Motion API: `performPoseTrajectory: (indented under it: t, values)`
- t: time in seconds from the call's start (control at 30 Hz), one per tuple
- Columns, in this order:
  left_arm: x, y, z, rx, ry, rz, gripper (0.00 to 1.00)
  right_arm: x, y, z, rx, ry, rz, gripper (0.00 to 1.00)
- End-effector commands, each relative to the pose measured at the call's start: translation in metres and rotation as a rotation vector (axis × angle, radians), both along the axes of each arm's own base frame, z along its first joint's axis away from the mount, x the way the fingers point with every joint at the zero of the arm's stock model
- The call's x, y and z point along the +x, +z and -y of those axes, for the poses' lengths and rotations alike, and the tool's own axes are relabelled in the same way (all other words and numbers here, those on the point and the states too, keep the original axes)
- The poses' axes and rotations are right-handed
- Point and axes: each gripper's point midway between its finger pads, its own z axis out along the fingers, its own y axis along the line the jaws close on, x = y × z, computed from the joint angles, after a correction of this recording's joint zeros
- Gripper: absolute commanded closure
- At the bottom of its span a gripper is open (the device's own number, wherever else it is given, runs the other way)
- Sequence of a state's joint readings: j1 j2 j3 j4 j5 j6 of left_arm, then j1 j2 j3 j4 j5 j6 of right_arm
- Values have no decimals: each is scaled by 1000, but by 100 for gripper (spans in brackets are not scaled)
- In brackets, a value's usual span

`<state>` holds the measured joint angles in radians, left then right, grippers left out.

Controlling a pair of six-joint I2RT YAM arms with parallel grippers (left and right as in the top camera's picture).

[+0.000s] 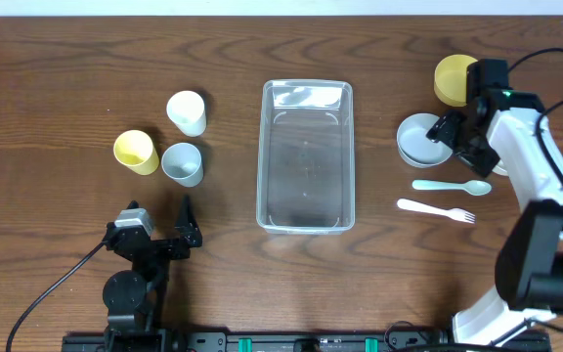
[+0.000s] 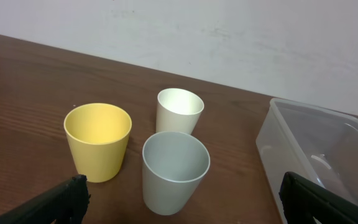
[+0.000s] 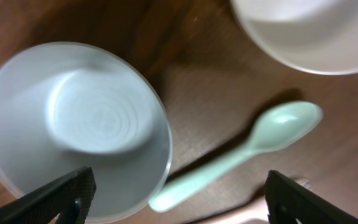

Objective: Pack container

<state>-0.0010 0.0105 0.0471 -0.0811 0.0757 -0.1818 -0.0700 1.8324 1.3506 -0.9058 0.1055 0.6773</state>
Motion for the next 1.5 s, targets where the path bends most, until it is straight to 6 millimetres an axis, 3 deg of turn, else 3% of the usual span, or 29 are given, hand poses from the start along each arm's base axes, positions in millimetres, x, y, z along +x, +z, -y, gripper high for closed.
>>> performPoseTrajectory:
  t: [0.0,0.4,0.67,0.97,1.23,1.47]
  values:
    - [0,-16,1,15,-7,-37,2,1,-19,-6,37,29,-33,14]
    - [0,-16,1,15,-7,-37,2,10,-49,-13,47,78,-59,33]
    - [0,-16,1,15,-7,-37,2,3,-77,-14,55,77,-129,61]
    - [0,-16,1,15,-7,-37,2,4,-76,-14,56,102,-127,88]
    - [0,-16,1,15,-7,-37,2,8,-52,-14,44,169,-81,93]
    - [0,-16,1,15,-7,-37,2,16,9,-20,33,284,66,89]
